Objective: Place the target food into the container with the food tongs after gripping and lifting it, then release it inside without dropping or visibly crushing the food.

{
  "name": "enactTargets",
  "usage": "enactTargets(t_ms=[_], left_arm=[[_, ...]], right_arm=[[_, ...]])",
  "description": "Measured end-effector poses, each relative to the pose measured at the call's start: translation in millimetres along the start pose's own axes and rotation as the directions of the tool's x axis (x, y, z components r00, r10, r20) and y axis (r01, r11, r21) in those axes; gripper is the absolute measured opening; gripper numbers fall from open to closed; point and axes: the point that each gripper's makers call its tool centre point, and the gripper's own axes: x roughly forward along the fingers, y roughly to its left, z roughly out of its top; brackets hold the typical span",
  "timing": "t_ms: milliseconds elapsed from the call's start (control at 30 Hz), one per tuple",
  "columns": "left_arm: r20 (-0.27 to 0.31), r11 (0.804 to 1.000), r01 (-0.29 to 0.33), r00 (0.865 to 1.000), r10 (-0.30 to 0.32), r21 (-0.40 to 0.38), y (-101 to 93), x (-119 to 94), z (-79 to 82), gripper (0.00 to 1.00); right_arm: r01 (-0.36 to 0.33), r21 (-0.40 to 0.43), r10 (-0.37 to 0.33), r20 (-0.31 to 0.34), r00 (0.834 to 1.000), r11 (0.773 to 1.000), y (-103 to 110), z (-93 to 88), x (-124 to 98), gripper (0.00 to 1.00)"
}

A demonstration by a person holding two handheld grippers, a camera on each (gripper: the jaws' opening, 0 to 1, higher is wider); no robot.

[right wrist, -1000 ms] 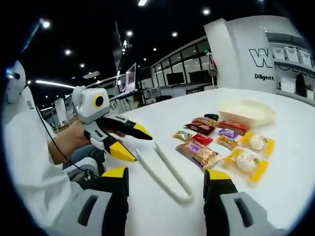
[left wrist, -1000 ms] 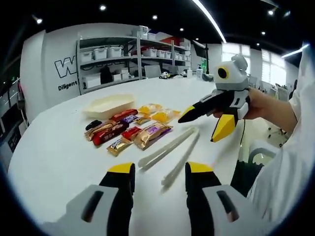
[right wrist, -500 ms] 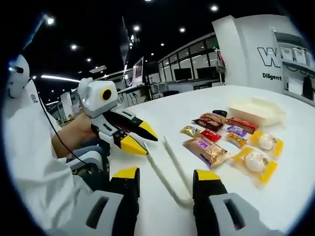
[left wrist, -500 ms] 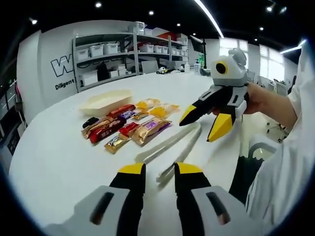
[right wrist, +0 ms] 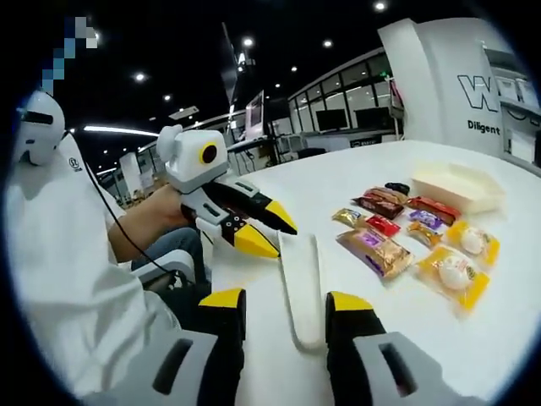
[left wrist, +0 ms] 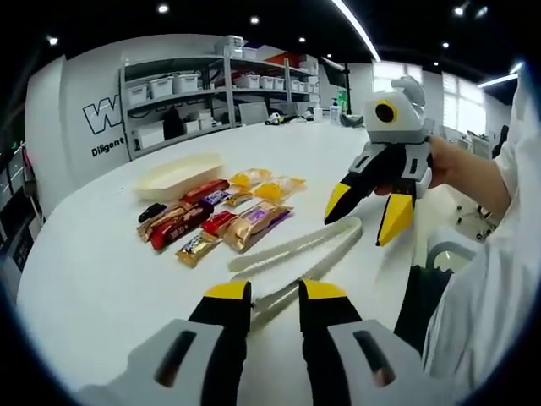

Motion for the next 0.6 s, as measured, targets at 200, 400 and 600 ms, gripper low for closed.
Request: enactTargets(t_ms=[200,400,600], left_arm=[[-0.004,1.000,0.006,1.000,-0.006,-0.006,1.0,-0.4,-0.5,0.23],[-0.007,1.000,0.016,1.000,-0.016,-0.011,0.8,-0.1,-0.4,0.24],[-0.010,1.000,0.017,1.000,-0.017,-0.013,1.7,1.4,-0.4,0.25]], right_arm=[[-0.030,0.005,0.030,-0.008,1.000,1.000,6.8,-0.9,-2.1,0.33],[-0.062,-0.001,0.062,-0.039,0.997,0.998,14.4,-6.0,-3.9,0.32],[-0.095,-0.012,0.094,-0.053,0.994,0.995,21.8,-8.6,-6.2,0.29]])
